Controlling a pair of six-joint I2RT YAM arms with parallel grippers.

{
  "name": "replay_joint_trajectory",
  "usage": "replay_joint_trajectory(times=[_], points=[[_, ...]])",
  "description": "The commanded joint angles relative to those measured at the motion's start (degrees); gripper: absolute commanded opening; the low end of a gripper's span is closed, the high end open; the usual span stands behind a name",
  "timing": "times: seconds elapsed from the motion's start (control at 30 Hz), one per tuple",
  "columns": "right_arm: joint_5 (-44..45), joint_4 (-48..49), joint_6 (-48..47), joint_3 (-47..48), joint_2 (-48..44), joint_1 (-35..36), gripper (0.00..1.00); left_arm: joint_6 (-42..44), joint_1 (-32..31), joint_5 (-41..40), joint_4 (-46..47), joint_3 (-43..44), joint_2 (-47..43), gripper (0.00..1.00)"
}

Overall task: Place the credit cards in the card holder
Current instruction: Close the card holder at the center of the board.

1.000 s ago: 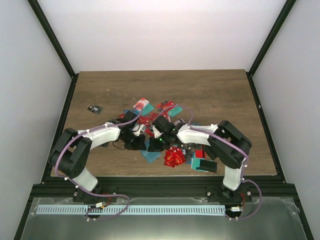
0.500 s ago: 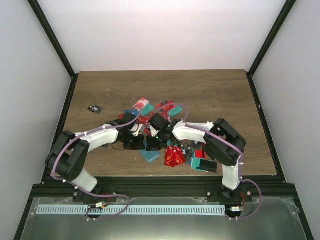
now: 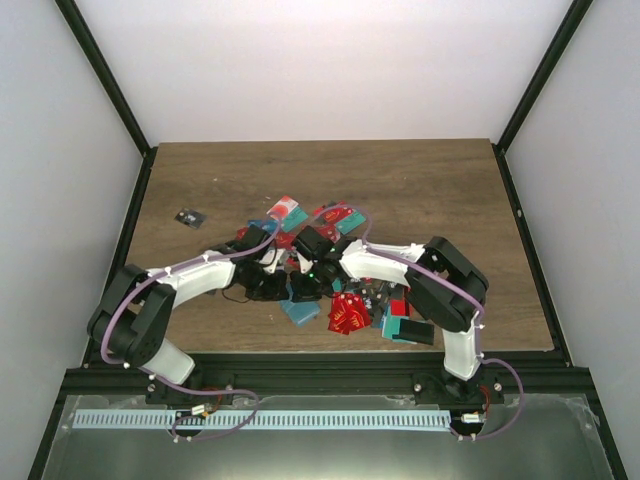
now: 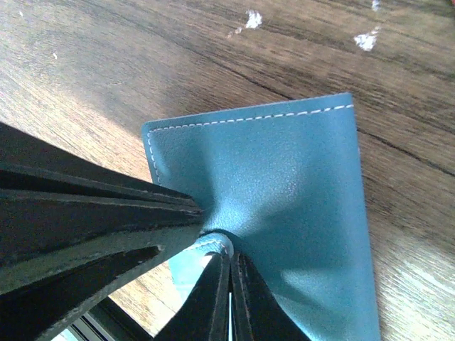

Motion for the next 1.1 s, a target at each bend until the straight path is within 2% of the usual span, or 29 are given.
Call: replay_joint_trajectory(times=[0.0, 0.2, 0.57, 0.83, 0.97, 1.07], points=[[9.0, -11.0, -1.2, -2.6, 5.9, 1.3, 0.06, -0.2, -0.2, -1.4, -2.4, -0.6, -1.8, 0.04], [8.9, -12.2, -2.0, 2.5, 3.6, 1.3, 0.13, -0.1, -0.2, -1.6, -2.7, -0.6, -1.4, 0.04], [8.5, -13.2, -1.4, 8.5, -1.3, 0.3, 0.18, -0.7, -0.2, -2.7, -3.7, 0.4, -1.8, 0.04], [7.3, -11.4, -0.6, 7.5, -6.2, -1.7, 0.21, -1.0, -0.1, -2.7, -6.3, 3.3, -3.8, 0.04], [7.4, -8.7, -0.6, 3.6, -9.9, -4.6, 0.25, -1.7, -0.2, -3.4, -9.0, 5.3, -5.1, 0.05], [6.2, -6.7, -1.6, 0.1, -11.3, -6.8, 0.27, -3.8, -0.2, -5.5, -11.8, 5.6, -6.7, 0.09]])
